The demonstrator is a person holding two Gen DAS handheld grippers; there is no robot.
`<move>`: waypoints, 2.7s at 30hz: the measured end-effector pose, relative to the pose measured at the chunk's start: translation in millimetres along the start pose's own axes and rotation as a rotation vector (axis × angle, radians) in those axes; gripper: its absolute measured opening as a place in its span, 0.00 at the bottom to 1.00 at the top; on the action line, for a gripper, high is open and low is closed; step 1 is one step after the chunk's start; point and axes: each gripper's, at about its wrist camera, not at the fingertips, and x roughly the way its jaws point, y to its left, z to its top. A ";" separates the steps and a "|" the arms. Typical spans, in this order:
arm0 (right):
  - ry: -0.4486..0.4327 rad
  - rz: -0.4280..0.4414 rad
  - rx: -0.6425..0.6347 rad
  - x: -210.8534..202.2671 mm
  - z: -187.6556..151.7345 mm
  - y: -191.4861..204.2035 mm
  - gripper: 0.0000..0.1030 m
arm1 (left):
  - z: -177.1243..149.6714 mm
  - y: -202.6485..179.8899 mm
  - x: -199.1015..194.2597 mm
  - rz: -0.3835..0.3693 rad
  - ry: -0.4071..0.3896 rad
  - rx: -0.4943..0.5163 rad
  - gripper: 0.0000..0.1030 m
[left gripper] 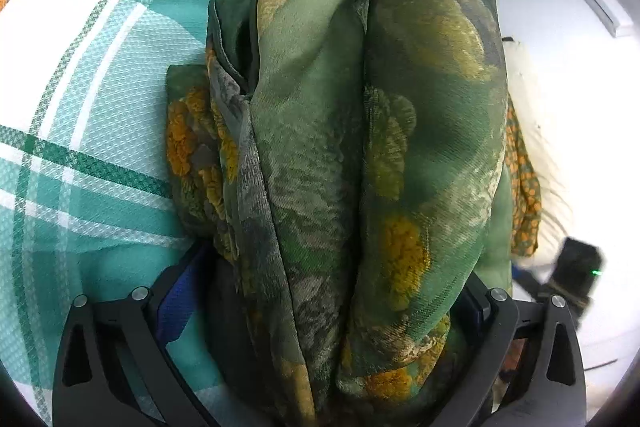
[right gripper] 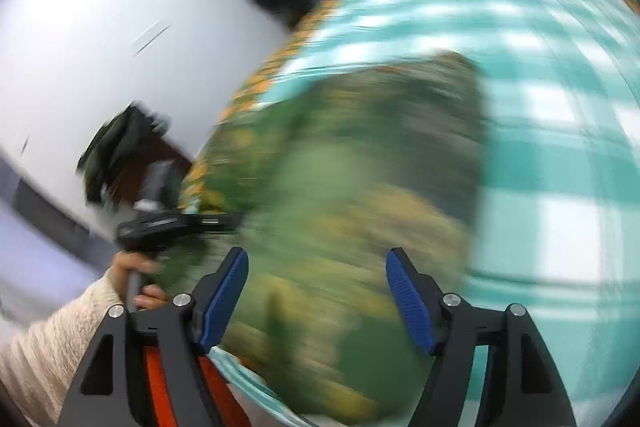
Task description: Fold large clothes
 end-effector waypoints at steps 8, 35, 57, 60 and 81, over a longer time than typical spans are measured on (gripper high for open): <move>0.136 0.271 0.230 69.8 -7.5 -52.3 0.84 | 8.1 -1.2 18.8 0.011 0.001 -0.006 1.00; -0.069 0.313 -0.122 72.0 214.0 -63.8 0.65 | 186.9 -112.8 56.5 0.053 -0.265 0.126 0.63; -0.332 -0.521 -0.261 -50.3 117.8 -31.9 0.89 | 40.3 -201.1 27.8 0.612 -0.526 0.469 0.99; -0.336 -0.559 -0.250 -79.4 101.5 -18.4 0.89 | 6.2 -223.9 23.0 0.610 -0.534 0.474 0.99; -0.390 -0.490 -0.235 -174.2 -25.8 -11.3 0.89 | -122.1 -305.6 1.3 0.665 -0.637 0.490 1.00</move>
